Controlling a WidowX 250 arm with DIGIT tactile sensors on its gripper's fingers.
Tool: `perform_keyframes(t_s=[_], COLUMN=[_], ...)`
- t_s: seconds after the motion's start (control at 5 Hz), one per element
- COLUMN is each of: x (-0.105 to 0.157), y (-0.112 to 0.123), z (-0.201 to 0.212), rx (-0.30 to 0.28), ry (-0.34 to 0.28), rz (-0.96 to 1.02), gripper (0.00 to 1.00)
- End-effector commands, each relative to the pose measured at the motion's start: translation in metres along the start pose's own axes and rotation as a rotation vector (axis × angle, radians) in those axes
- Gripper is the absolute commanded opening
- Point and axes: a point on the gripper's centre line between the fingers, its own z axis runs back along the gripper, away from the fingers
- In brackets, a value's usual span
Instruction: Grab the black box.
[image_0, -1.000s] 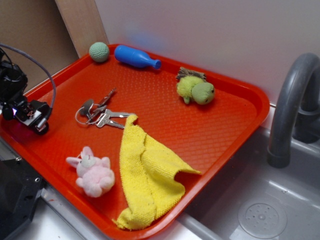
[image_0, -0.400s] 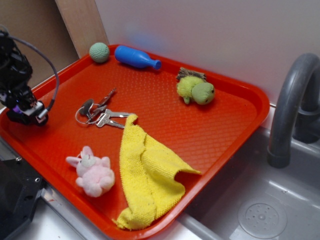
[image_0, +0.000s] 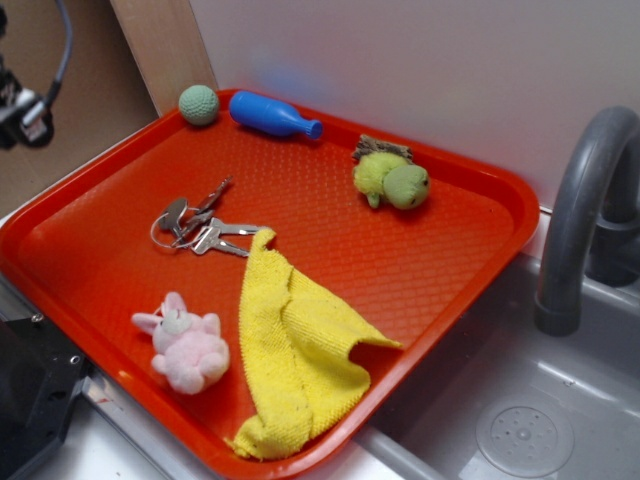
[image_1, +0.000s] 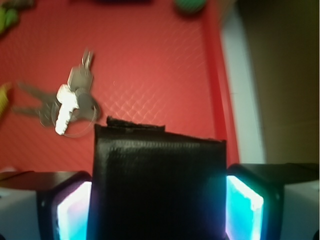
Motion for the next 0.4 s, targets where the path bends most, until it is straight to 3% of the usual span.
perform_keyframes(t_s=[0.0,0.2], x=[0.045,0.065], y=[-0.027,-0.030], z=[0.037,0.009], rx=[0.030,0.015], ry=[-0.103,-0.087], rz=[-0.073,-0.071], gripper=[0.00,0.00])
